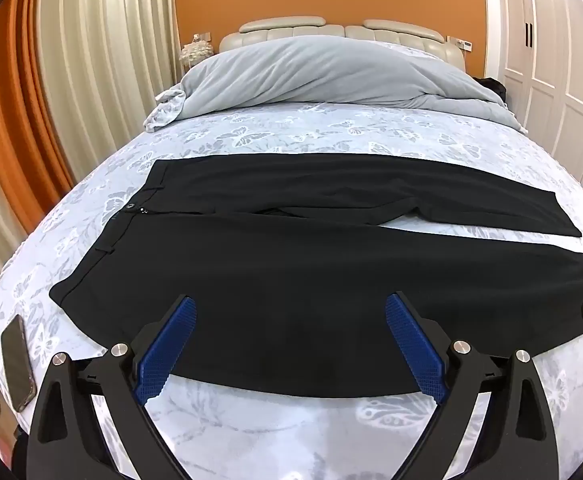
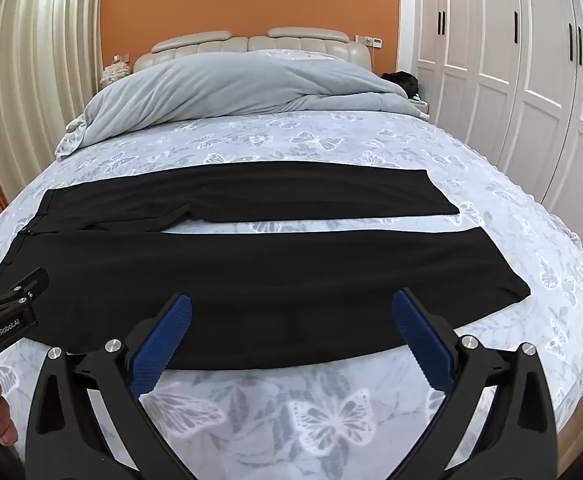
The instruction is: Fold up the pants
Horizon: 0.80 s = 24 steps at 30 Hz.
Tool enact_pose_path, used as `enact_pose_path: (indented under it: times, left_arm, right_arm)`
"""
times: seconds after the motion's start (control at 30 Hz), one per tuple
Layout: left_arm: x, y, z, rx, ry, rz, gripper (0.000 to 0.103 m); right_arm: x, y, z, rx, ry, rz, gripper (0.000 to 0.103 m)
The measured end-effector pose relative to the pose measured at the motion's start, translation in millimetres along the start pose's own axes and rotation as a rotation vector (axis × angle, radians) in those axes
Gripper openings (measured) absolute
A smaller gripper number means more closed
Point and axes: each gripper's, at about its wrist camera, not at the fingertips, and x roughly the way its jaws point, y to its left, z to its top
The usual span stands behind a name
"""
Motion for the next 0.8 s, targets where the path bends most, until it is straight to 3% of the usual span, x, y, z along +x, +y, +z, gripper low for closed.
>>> enact_pose_path:
  times: [0.8]
  left_arm:
    - [2.4,-0.9,-2.1,0.021,-0.001,0.016,0.093]
  right_arm:
    - [4.5,0.6,-3.1,-0.006,0.006,0.005,0.098]
